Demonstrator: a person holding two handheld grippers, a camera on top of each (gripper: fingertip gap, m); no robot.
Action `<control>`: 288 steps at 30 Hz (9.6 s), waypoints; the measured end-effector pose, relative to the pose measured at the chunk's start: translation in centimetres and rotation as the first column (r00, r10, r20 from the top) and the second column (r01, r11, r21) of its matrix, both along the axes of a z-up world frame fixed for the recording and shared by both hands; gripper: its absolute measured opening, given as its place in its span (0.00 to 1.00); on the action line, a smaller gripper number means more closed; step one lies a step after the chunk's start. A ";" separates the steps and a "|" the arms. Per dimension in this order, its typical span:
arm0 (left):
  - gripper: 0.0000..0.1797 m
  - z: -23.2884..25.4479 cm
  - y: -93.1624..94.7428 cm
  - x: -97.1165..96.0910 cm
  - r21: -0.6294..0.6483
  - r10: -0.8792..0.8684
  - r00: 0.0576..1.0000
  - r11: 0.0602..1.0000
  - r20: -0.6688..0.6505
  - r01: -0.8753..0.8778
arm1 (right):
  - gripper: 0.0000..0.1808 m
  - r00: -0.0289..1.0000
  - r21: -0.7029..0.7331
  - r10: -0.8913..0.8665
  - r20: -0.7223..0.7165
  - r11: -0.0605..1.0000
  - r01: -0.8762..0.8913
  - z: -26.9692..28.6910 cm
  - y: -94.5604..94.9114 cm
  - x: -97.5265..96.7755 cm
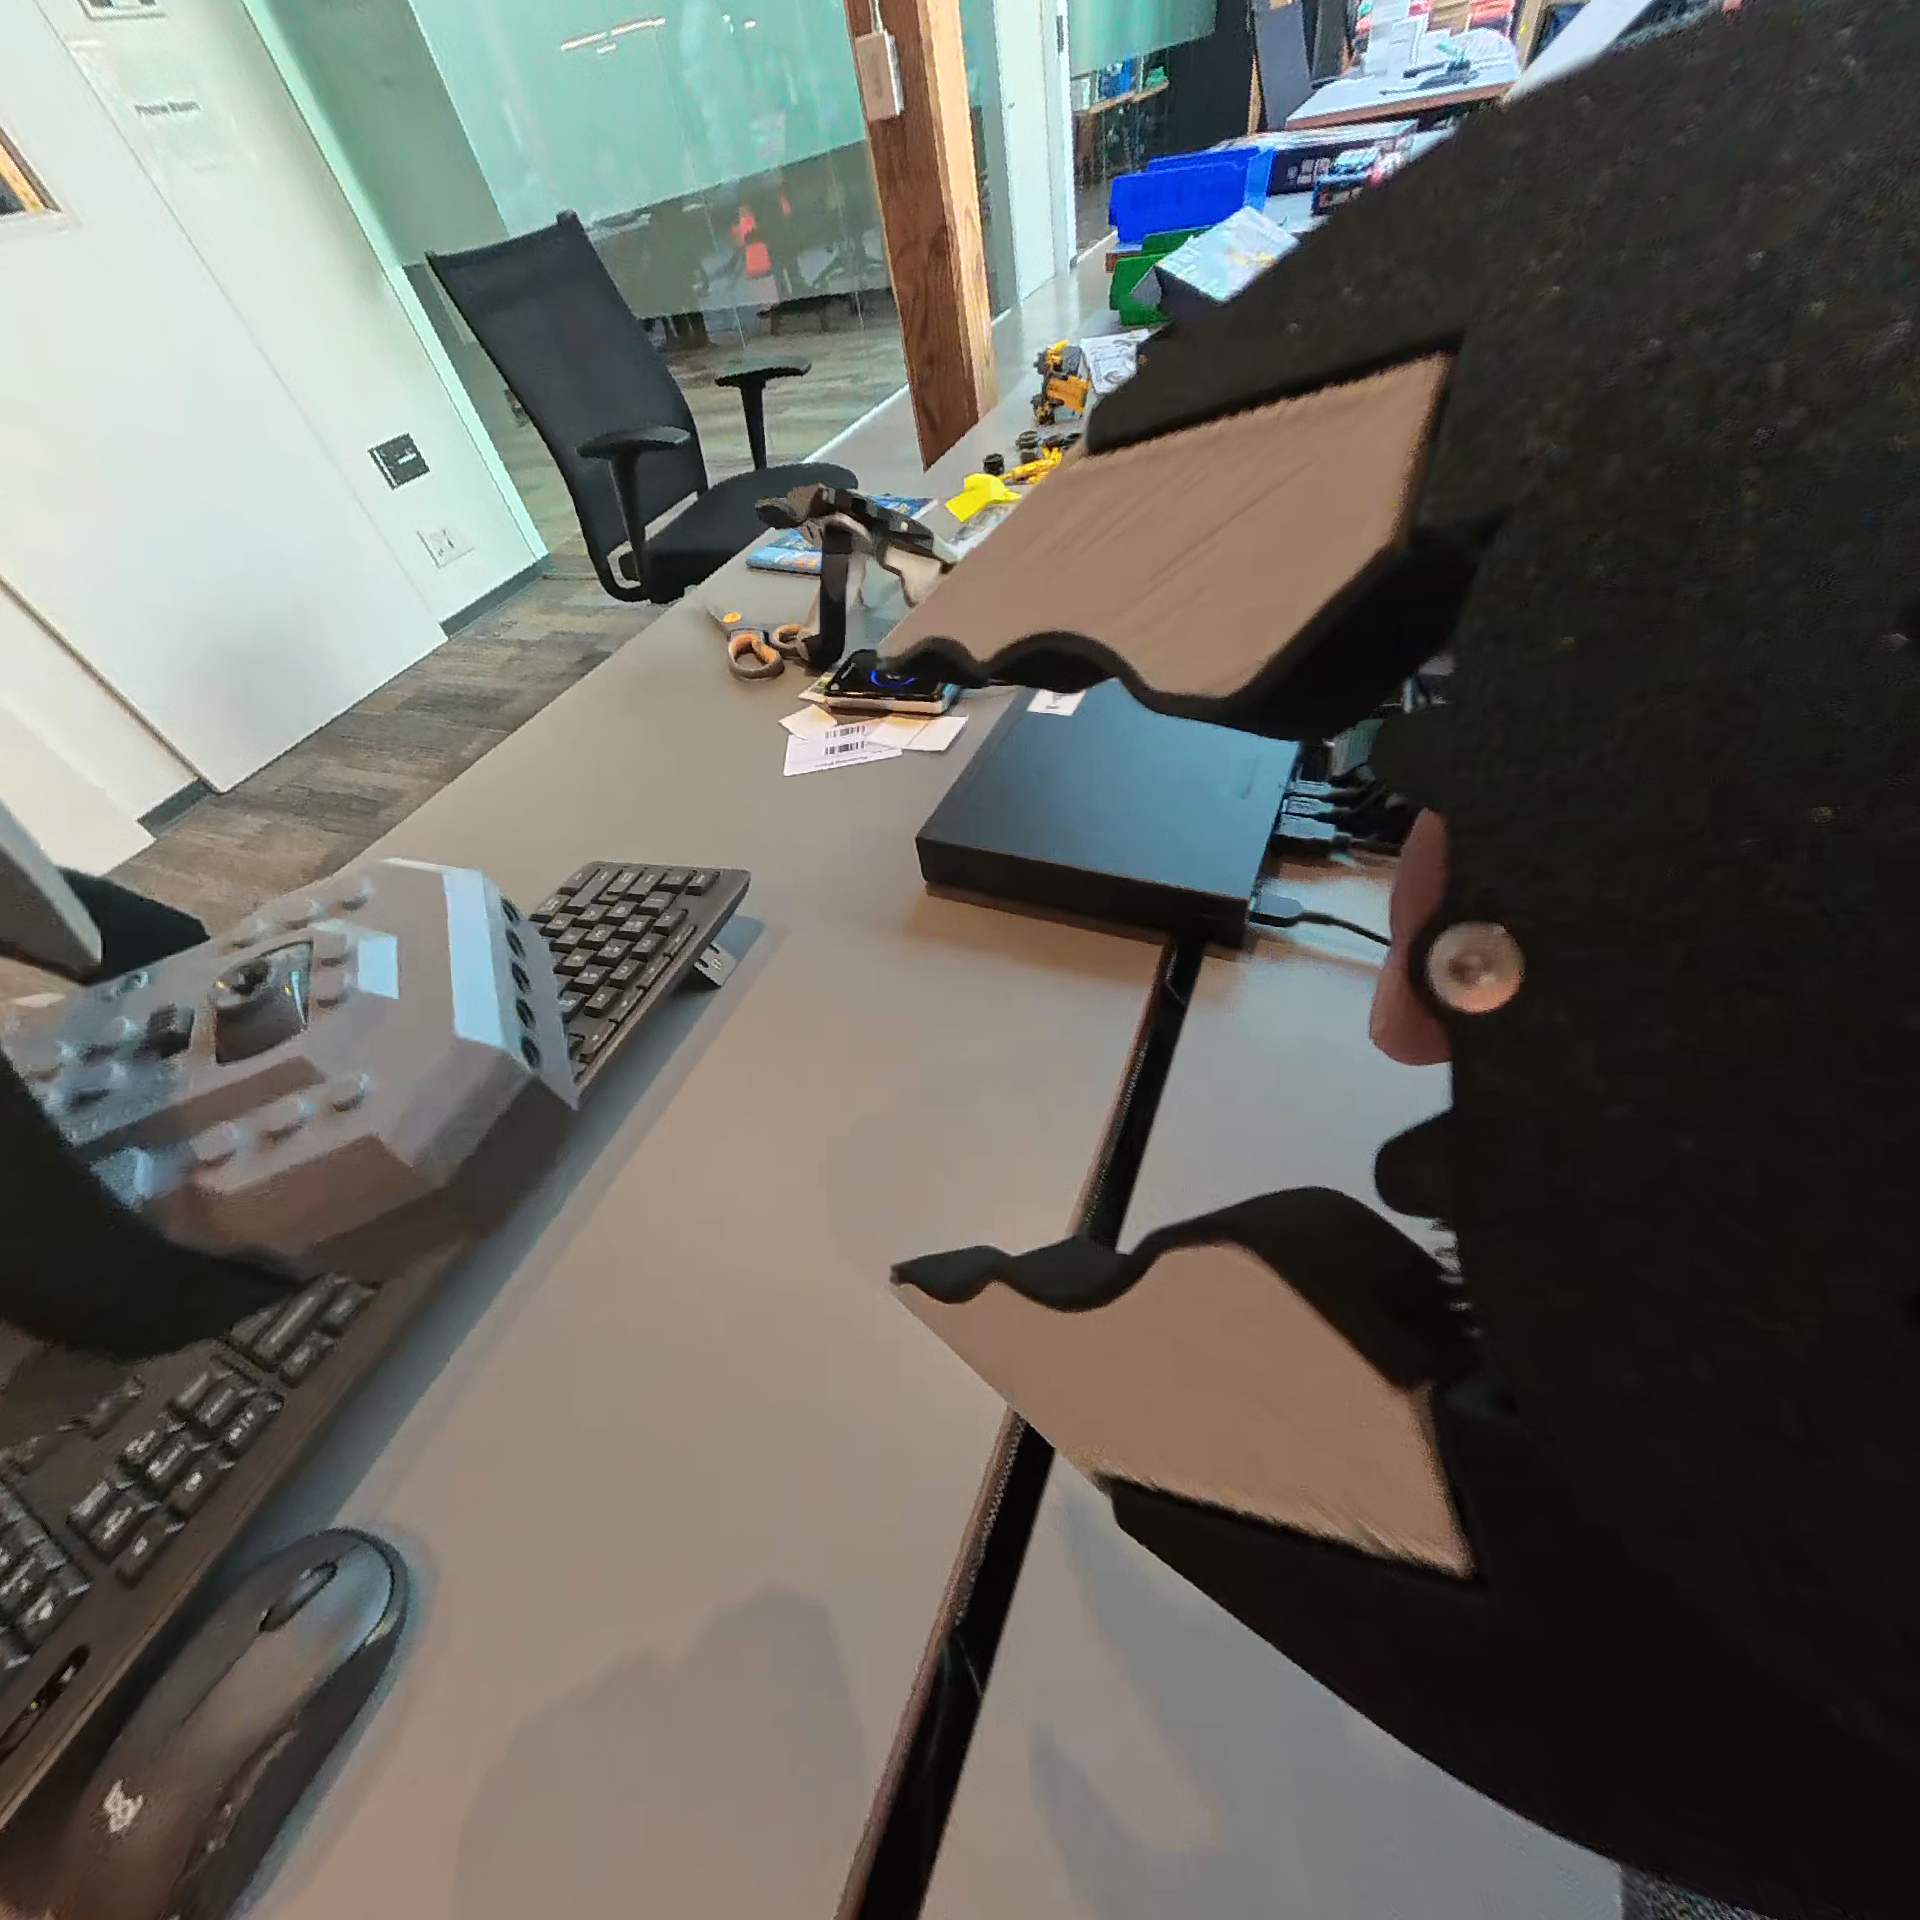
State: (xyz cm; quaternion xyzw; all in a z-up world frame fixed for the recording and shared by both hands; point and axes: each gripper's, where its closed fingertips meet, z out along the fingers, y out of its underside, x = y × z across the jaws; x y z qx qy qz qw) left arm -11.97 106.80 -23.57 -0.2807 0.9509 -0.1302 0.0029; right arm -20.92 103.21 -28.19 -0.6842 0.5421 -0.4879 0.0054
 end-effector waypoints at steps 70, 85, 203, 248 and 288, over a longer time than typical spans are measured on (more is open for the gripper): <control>0.09 2.0 7.1 -17.1 0.274 -0.941 0.167 0.250 0.293 0.929 | 0.64 -0.206 0.948 0.938 -0.279 0.303 0.096 2.6 6.4 -13.4; 0.10 1.8 6.0 -21.4 0.186 -0.917 0.240 0.309 0.319 0.933 | 0.69 -0.269 0.886 0.855 -0.443 0.463 0.013 -1.8 5.7 -13.4; 0.20 -19.4 8.9 -17.7 -0.124 -0.231 0.965 0.961 0.123 0.246 | 0.19 0.752 0.834 0.659 -0.028 0.430 -0.345 -13.9 5.7 -10.7; 0.21 -21.4 3.5 -16.5 -0.134 -0.404 0.912 0.902 0.071 0.410 | 0.08 0.867 0.997 0.499 -0.009 0.067 -0.029 -13.9 1.3 -7.2; 0.11 -21.4 3.4 -16.8 -0.216 -0.503 0.861 0.835 0.074 0.506 | 0.07 0.897 0.873 0.432 -0.096 -0.397 0.284 -17.8 5.6 -7.4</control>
